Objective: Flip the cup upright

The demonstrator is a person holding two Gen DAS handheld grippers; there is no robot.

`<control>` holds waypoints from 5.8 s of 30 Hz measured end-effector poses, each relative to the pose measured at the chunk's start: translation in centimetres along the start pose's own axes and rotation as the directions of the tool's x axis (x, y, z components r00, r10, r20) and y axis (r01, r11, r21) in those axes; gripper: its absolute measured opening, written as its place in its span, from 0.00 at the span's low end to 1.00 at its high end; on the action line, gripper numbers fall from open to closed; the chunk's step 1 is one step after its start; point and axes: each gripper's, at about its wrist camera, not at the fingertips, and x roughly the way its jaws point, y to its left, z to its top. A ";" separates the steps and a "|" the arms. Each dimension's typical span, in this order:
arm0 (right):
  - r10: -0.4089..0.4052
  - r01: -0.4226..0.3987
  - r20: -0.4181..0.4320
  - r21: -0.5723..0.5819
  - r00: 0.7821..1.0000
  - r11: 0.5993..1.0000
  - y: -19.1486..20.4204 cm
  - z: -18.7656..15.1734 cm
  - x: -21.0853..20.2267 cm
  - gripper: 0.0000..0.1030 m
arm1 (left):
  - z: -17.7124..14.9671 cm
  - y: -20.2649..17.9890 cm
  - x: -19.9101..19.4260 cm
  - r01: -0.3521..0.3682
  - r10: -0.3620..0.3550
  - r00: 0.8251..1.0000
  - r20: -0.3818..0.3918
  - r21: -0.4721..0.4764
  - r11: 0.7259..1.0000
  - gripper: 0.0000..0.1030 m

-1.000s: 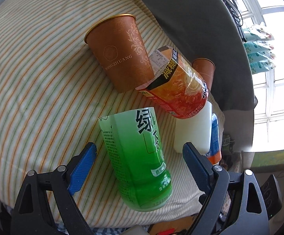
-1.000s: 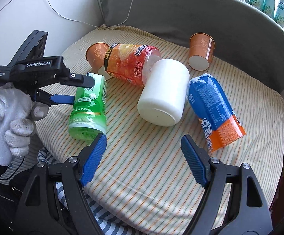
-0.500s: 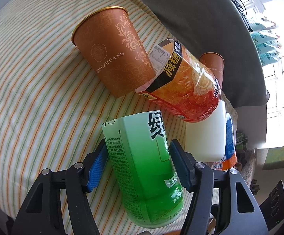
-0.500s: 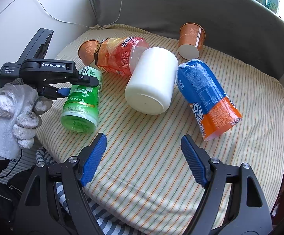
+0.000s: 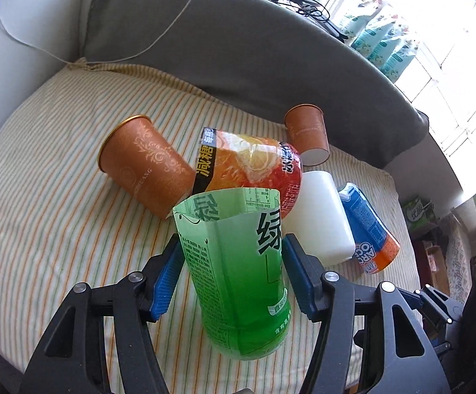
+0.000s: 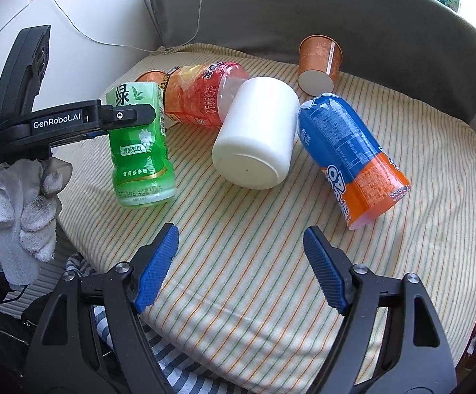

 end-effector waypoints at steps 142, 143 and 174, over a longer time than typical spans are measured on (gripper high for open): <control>-0.380 0.278 0.552 0.263 0.742 0.924 6.4 -7.3 -10.3 1.00 | -9.9 -1.0 -13.2 -0.152 -0.025 0.873 0.487 0.321 0.935 0.95; -0.380 0.277 0.553 0.263 0.742 0.924 6.4 -7.3 -10.3 1.00 | -9.9 -1.0 -13.2 -0.153 -0.024 0.872 0.489 0.320 0.935 0.95; -0.386 0.278 0.560 0.271 0.733 0.922 6.4 -7.3 -10.7 1.00 | -9.8 -1.1 -13.6 -0.160 -0.026 0.867 0.498 0.328 0.931 0.95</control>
